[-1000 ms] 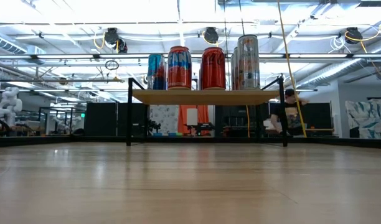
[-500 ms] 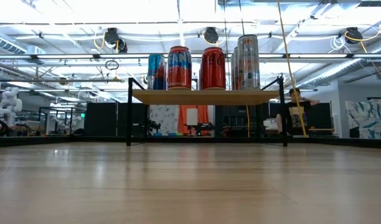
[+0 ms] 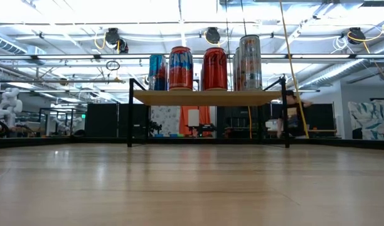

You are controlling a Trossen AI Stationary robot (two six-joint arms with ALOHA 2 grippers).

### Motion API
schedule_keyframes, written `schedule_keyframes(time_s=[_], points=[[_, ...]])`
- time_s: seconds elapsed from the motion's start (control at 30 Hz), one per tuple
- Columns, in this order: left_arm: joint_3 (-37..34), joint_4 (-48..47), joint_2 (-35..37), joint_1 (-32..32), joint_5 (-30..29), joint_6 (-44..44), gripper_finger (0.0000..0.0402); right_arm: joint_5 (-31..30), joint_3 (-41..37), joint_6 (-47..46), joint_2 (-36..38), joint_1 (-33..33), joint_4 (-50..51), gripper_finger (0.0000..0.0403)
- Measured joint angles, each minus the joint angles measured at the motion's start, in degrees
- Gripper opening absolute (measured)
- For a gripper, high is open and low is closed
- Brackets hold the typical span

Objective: Place canned beverage on shelf
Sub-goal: Put the blue soda can on the shelf aligned with the other blue soda can

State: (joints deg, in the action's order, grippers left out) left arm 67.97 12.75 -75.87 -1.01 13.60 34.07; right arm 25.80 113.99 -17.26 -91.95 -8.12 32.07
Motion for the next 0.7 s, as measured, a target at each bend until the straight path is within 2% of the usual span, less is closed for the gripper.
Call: schedule_keyframes(time_s=[0.23, 0.57, 0.7], points=[[0.0, 0.3, -0.5, -0.1, 0.4, 0.2, 0.0319, 0.0, 0.0, 0.1, -0.2, 0.0, 0.3, 0.0224], [0.0, 0.1, -0.5, -0.1, 0.5, -0.1, 0.0253, 0.1, 0.0, 0.5, -0.2, 0.0, 0.6, 0.0224], [0.0, 0.1, -0.5, -0.1, 0.5, -0.3, 0.0239, 0.1, 0.0, 0.6, -0.2, 0.0, 0.8, 0.0224]])
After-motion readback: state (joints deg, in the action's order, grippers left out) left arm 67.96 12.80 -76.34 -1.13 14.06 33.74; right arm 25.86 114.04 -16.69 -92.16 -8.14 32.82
